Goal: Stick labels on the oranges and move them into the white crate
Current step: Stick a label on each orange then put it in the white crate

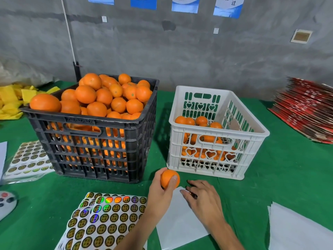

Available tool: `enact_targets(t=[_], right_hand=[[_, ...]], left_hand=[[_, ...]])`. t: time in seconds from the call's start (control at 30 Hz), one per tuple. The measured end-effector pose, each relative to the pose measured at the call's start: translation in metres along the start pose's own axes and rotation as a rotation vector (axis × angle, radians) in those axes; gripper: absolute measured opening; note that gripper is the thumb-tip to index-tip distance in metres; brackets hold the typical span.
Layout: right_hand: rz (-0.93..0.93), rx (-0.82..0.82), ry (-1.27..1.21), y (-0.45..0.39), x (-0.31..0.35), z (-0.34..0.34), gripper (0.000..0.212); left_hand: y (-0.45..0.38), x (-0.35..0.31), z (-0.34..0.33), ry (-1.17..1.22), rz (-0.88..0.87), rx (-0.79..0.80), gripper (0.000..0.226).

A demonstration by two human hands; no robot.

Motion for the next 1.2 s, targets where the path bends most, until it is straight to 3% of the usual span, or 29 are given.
enact_targets(t=[0.13,0.33,0.63,0.9,1.07,1.2], right_hand=[[-0.036,-0.055,-0.096,0.001,-0.003,0.0,0.032],[-0.245,-0.016,-0.493,-0.002,-0.028,-0.013,0.022],[-0.314,-0.046,-0.451,-0.006,-0.032,-0.011,0.031],[-0.063,-0.382,-0.141,0.0,0.006,0.048,0.012],[0.038,-0.412,-0.176,0.001,0.038,0.05,0.009],[0.099,-0.35,-0.295,0.009,0.045,0.043,0.031]], left_hand=[[0.0,0.003,0.0,-0.015,0.0,-0.003,0.054],[0.0,0.004,0.0,-0.044,-0.027,-0.02,0.049],[0.009,-0.009,-0.002,0.042,-0.043,0.032,0.059],[0.016,-0.014,-0.006,0.004,-0.035,0.06,0.044],[0.015,-0.015,-0.004,0.057,-0.059,0.071,0.037],[0.015,-0.013,0.001,0.093,-0.058,0.038,0.058]])
Point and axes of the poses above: each hand's wrist, its own y-axis away from the middle knuckle, its own z-axis out of the back of the hand, x = y × z, the point moved 8 cm from there along -y, towards the middle knuckle, and after that the axes turned 11 degrees about y, right-handed, at the moved point
